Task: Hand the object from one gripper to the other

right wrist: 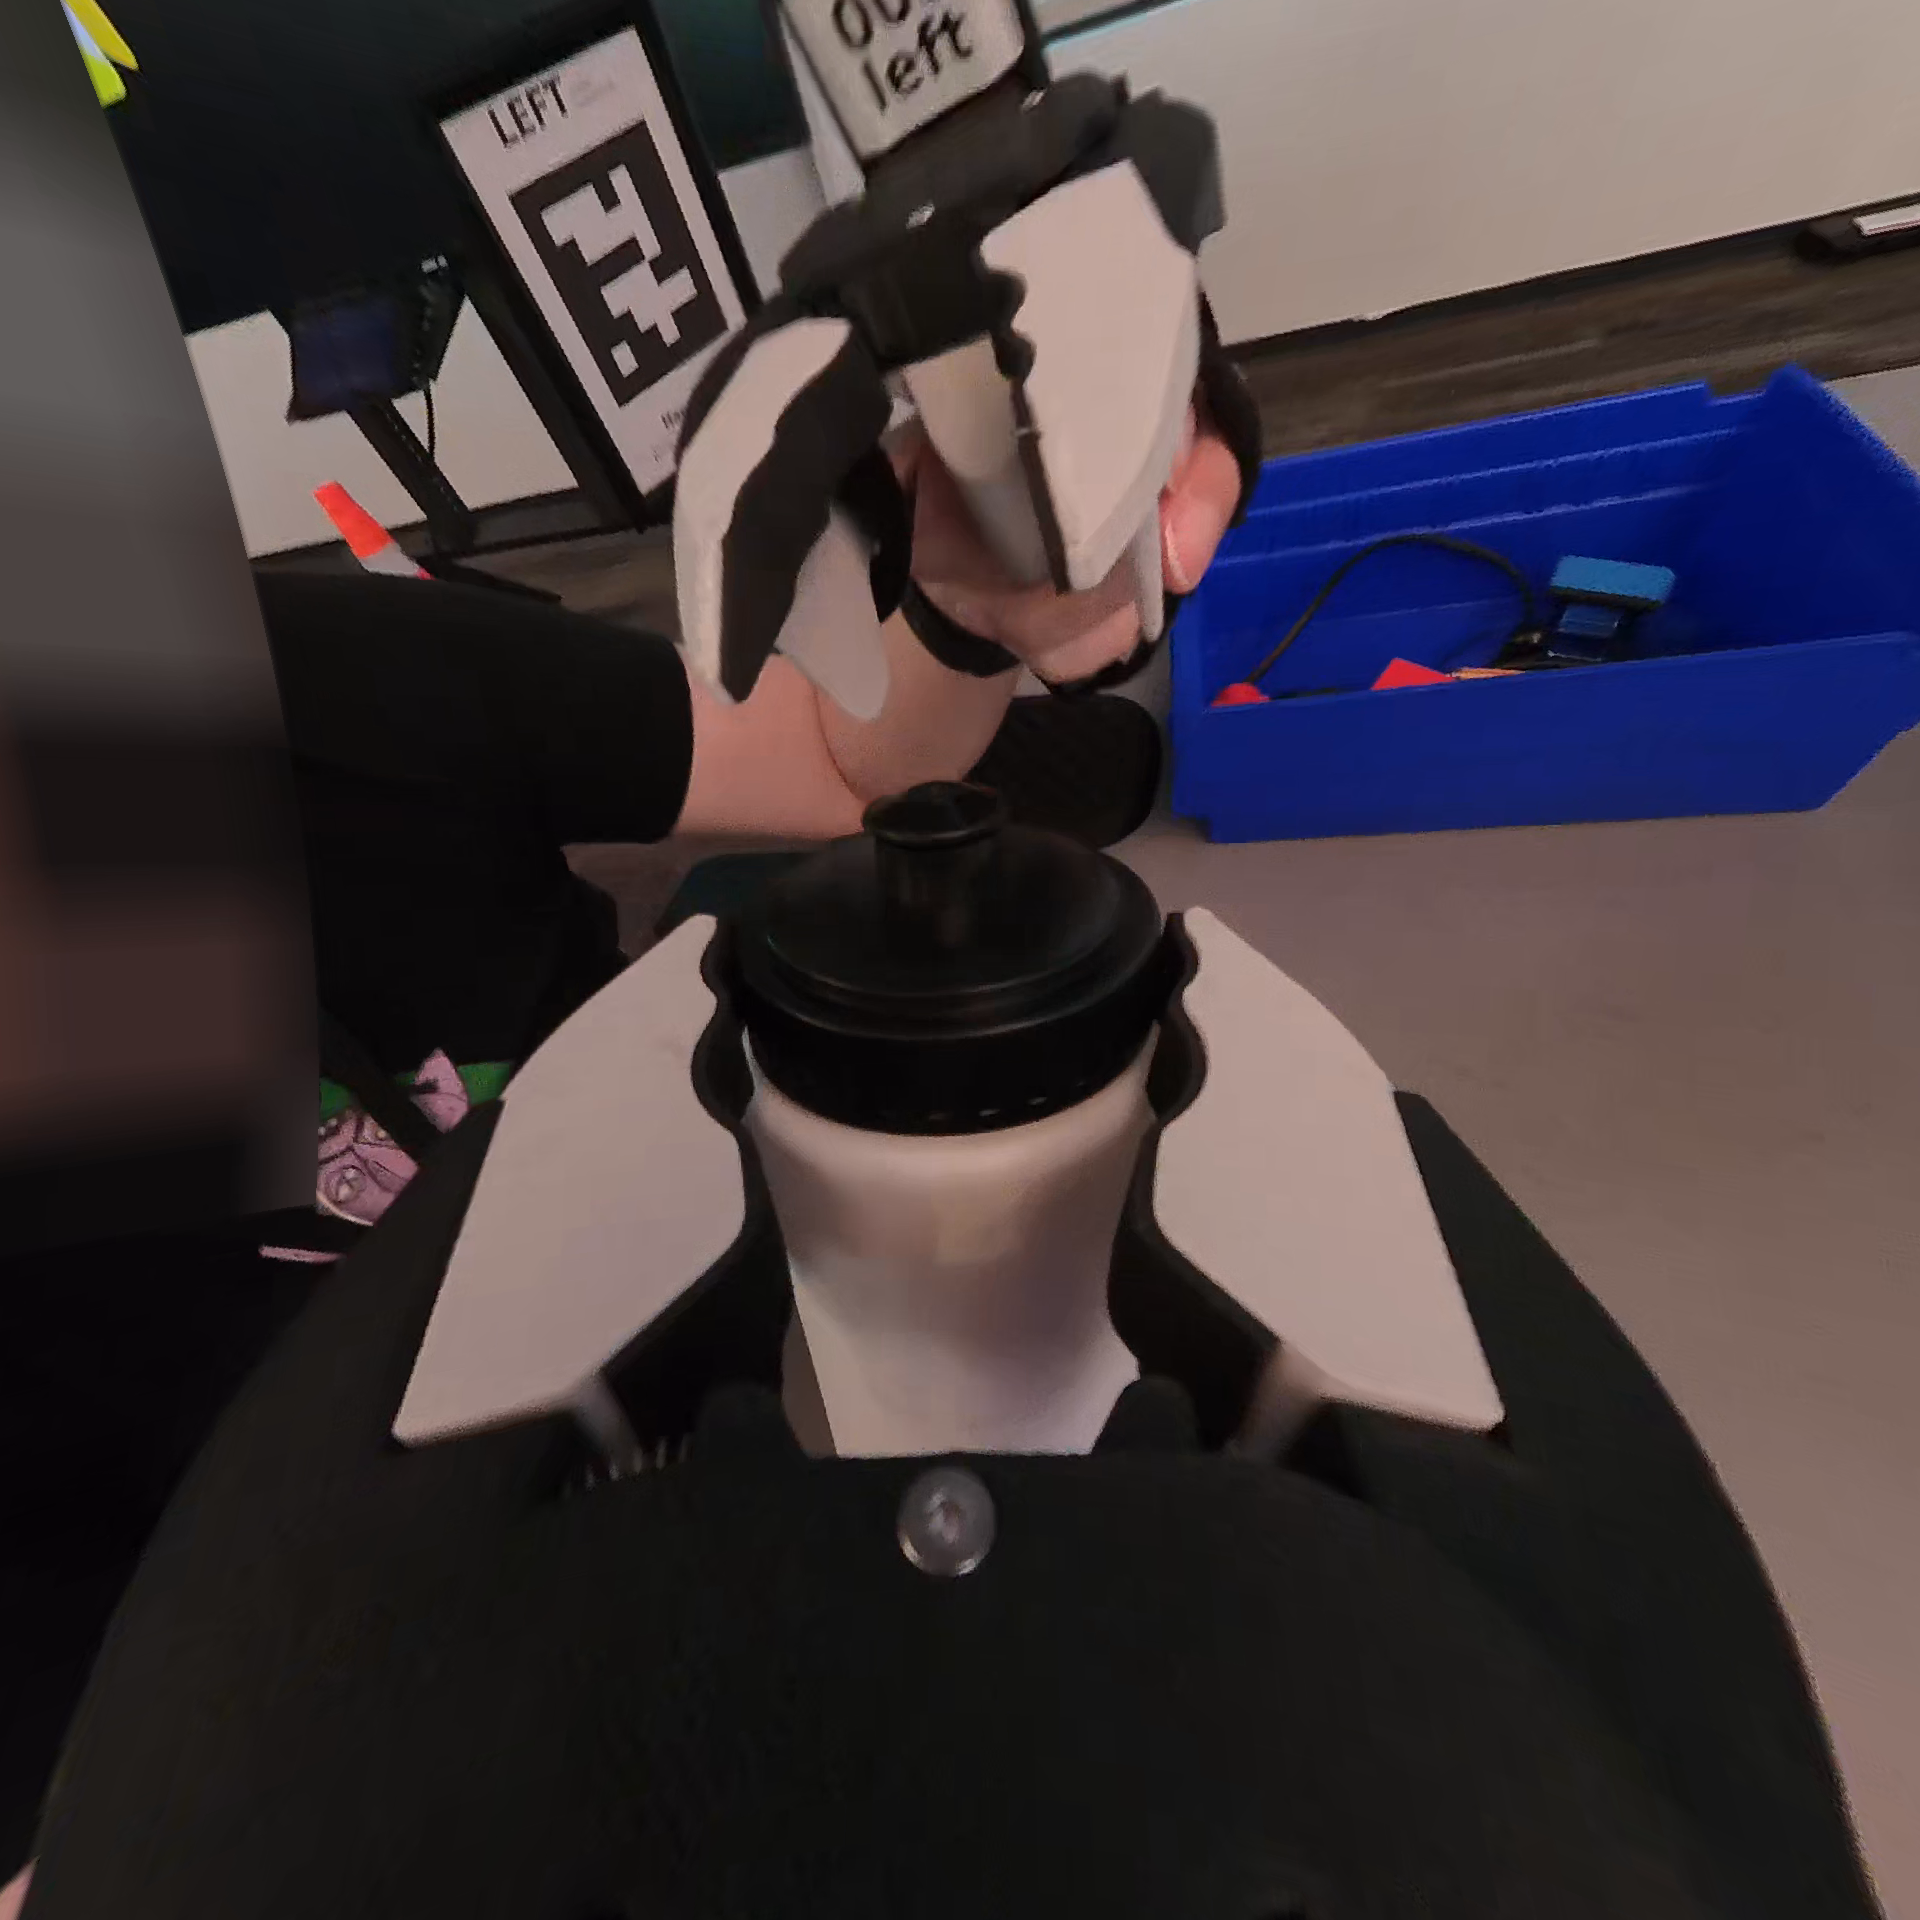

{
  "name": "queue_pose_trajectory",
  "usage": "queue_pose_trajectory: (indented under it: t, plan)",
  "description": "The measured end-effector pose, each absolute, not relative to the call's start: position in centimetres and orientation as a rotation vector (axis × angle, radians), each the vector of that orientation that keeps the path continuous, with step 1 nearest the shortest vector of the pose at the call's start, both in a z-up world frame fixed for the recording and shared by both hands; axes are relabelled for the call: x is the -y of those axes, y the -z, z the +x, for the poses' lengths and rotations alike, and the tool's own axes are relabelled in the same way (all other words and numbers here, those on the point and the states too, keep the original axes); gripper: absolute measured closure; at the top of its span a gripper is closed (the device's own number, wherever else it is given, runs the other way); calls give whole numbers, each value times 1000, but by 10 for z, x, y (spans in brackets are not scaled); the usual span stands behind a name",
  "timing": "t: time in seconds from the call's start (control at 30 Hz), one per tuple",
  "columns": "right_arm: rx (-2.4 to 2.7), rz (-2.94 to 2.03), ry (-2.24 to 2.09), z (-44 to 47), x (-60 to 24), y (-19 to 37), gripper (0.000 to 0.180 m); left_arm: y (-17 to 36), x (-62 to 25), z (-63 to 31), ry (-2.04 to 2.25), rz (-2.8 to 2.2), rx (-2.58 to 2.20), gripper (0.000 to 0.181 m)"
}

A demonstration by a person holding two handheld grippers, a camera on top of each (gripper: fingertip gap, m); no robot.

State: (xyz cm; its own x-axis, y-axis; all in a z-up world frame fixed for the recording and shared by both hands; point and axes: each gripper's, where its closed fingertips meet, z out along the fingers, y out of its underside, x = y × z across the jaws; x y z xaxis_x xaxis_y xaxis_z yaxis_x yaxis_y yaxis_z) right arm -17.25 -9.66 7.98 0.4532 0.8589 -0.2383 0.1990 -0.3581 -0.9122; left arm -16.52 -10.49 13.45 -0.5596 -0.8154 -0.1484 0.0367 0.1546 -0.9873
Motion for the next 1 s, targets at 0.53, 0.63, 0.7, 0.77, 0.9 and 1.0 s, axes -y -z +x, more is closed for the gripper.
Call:
queue_pose_trajectory:
  t: [0.53,0.63,0.7,0.77,0.9,1.0]
  plan:
    - [953,-1803,-809,-177,93,-77,102,-106,113,-154,1521,-791,-1863,159]
    - [929,-1704,-806,-177,89,-87,102,-115,111,-153,1539,-813,-1826,160]
    - [910,-1684,-800,-174,84,-88,100,-116,105,-151,1527,-852,-1800,160]
    - [905,-1655,-751,-167,77,-85,89,-119,94,-150,1515,-893,-1759,160]
    - [822,-1574,-641,-141,57,-89,86,-130,52,-153,1404,-988,-1633,160]
    - [670,-1606,-544,-117,32,-86,86,-134,9,-157,1162,-1075,-1521,160]
